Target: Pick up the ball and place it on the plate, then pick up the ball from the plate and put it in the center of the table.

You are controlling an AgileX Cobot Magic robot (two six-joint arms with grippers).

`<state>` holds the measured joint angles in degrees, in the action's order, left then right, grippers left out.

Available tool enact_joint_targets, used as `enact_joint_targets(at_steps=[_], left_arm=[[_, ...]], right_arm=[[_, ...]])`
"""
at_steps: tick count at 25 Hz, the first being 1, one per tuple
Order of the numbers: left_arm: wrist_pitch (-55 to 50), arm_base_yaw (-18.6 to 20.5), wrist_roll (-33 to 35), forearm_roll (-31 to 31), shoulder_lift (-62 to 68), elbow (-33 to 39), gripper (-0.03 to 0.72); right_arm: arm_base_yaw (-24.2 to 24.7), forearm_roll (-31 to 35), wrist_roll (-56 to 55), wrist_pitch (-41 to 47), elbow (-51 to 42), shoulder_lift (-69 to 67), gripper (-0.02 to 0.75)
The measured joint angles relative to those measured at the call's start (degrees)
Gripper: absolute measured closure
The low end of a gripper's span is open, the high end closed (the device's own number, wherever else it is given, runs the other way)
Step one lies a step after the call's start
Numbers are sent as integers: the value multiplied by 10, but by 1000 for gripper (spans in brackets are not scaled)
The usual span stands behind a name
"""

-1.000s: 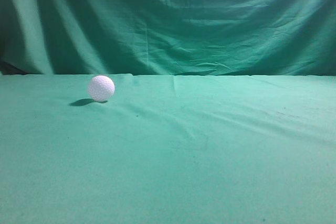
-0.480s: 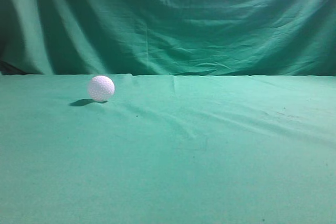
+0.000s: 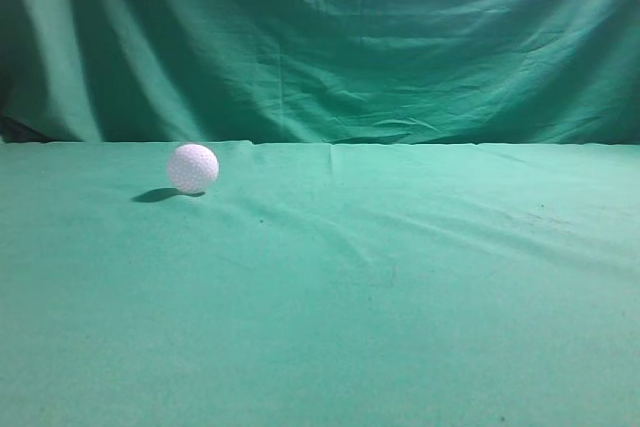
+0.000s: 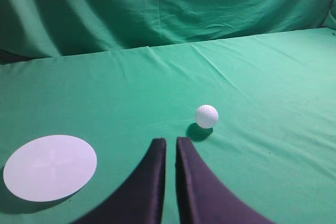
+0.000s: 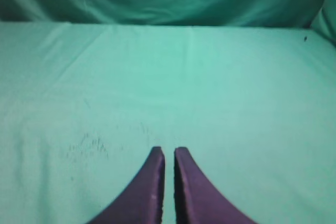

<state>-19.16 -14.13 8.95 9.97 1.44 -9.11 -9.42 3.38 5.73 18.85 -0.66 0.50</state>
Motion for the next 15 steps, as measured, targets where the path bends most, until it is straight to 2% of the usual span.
enact_joint_targets(at_steps=[15], left_arm=[[-1, 0, 0, 0, 0, 0, 639]], right_arm=[[2, 6, 0, 35, -9, 0, 673]])
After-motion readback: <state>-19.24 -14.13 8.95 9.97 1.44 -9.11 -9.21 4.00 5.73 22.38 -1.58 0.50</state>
